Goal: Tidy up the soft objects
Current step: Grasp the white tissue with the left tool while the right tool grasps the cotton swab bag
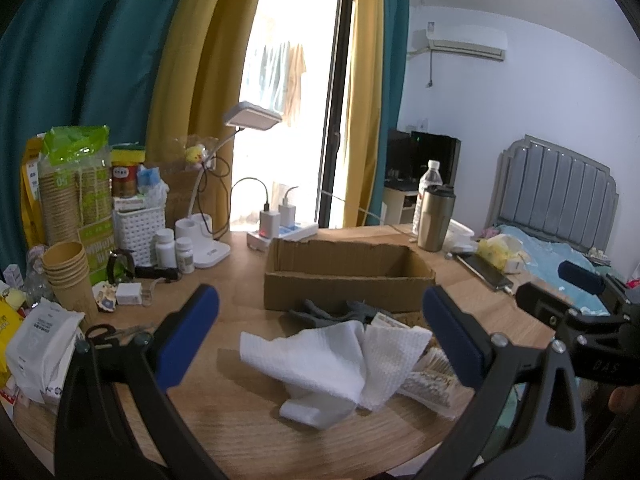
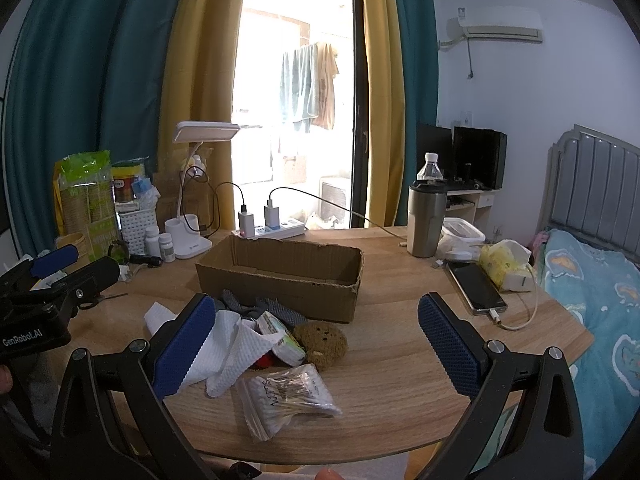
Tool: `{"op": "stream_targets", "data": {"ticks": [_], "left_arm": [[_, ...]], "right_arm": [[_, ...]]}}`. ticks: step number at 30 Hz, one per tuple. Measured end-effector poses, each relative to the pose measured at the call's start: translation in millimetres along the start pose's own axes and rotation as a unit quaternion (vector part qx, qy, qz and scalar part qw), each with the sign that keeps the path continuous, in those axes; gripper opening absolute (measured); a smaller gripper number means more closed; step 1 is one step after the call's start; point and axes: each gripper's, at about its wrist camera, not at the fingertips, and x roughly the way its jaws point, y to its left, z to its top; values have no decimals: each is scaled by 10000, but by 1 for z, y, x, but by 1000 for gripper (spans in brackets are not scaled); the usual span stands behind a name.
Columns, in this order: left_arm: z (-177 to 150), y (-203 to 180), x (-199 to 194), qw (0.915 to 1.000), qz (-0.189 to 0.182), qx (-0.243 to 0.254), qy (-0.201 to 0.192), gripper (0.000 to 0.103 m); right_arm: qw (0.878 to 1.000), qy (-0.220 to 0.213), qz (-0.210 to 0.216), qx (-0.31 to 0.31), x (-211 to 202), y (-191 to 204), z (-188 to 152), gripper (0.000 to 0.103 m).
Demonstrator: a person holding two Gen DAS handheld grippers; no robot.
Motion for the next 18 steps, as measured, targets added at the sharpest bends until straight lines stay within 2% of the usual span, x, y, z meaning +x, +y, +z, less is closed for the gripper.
{"op": "stream_targets", "data": {"ticks": [18], "left_arm": [[-36, -7, 56, 9961, 5, 154, 869, 102]], "right_arm": [[9956, 899, 211, 158, 54, -6, -38, 103]]}}
